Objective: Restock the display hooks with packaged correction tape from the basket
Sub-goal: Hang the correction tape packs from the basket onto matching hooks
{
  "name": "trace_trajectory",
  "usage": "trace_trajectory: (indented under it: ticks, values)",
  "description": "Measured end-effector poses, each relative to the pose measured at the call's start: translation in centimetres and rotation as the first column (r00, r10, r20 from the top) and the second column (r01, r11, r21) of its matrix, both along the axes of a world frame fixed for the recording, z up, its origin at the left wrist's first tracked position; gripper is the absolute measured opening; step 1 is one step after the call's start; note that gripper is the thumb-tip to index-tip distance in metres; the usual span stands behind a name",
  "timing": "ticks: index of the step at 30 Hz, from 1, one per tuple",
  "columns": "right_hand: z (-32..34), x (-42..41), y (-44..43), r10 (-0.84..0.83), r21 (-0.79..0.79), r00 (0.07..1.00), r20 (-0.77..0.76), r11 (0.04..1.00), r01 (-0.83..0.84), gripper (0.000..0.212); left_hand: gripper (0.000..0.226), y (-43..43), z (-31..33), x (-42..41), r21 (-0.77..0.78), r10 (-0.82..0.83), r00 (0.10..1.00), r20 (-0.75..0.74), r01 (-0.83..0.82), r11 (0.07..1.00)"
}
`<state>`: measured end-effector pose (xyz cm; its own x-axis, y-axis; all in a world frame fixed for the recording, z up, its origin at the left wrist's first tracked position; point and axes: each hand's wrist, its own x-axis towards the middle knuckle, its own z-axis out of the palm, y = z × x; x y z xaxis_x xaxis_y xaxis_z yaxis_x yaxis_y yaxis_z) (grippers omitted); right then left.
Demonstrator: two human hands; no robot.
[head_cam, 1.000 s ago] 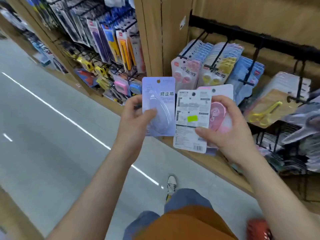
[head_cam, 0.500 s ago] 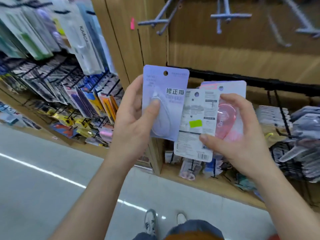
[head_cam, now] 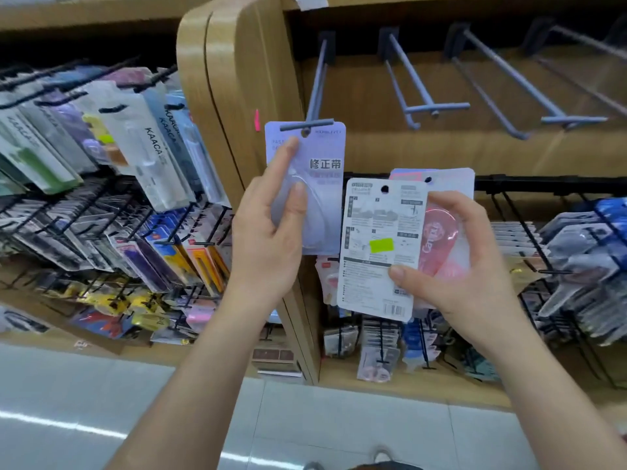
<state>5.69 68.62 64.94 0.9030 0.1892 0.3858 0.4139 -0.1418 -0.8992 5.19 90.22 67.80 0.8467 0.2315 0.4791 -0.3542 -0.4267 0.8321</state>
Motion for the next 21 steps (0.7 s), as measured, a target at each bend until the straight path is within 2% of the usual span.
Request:
trace_trajectory:
  ticks: [6,10,15,17,21]
  values:
    - [-0.7,0.1,0.1,0.034,0.096,0.995,-0.093,0.995,-0.025,0.076,0.058,0.2,0.0,0.7,0.167,-0.01,0.993,-0.119,0.03,0.985]
    - [-0.9,0.3,0.6,0.016,0.095,0.994,-0.104,0.995,-0.006,0.075,0.061,-0.6,0.7,3.2,0.234,0.077,0.981,-0.179,-0.034,0.972]
    - [-1.1,0.8,1.5,0.047,0.195,0.981,-0.188,0.981,-0.01,0.075,0.066,-1.2,0.7,6.3,0.332,0.188,0.952,-0.243,-0.1,0.938]
    - [-1.1,0.9,1.7,0.063,0.248,0.973,-0.222,0.969,-0.006,0.075,0.065,-1.0,0.6,6.2,0.298,0.174,0.955,-0.241,-0.098,0.95]
    - [-1.1,1.1,1.7,0.043,0.243,0.97,-0.241,0.97,0.017,0.079,0.054,-1.5,-0.8,1.5,0.175,0.111,0.967,-0.23,-0.071,0.982]
